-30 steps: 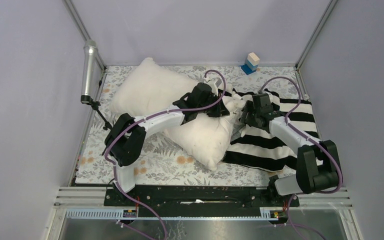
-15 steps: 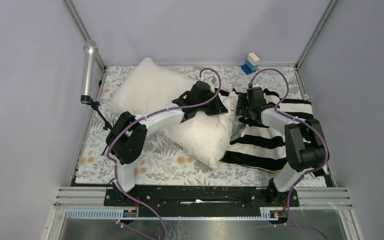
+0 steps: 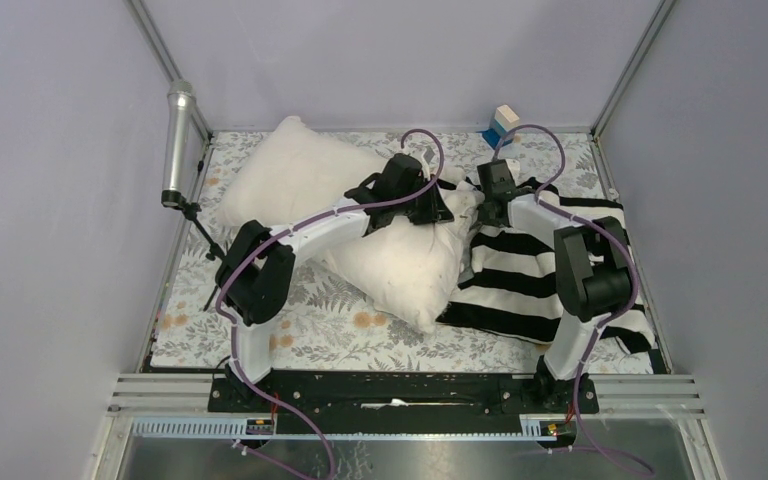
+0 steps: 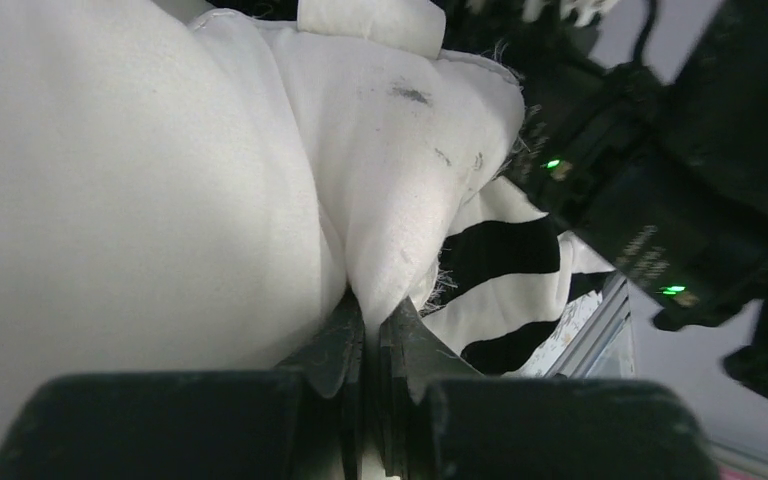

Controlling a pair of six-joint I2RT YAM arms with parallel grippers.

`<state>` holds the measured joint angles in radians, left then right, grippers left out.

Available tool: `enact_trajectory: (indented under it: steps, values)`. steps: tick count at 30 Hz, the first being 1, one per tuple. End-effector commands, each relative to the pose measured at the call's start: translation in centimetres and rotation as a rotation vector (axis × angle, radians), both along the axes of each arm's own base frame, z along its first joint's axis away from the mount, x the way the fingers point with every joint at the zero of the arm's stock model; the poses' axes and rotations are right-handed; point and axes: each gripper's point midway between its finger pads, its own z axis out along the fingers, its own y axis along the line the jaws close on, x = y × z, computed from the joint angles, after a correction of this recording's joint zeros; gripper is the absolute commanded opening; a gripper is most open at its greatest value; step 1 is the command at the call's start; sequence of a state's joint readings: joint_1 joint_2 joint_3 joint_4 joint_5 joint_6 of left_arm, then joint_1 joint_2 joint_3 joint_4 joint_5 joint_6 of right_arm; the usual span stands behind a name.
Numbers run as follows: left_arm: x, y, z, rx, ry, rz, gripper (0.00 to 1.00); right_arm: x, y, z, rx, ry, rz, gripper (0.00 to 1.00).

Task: Put the pillow into the pillowcase
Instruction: Stuff the pillow into the pillowcase.

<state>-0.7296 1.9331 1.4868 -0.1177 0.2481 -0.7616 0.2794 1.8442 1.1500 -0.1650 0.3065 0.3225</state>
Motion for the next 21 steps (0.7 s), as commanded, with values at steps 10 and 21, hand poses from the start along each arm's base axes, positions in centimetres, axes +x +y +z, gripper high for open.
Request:
enact_trajectory:
  steps: [10,21]
  values:
    - [-0.5,-1.0,7.9,0.061,-0.378,-0.232,0.0,1.6,3.9,14.2,0.282,-0.277,0.086,0.03]
    - [1.6,-4.7,2.4,-0.036,-0.432,-0.298,0.0,-0.2,5.2,12.9,0.358,-0.216,0.116,0.0]
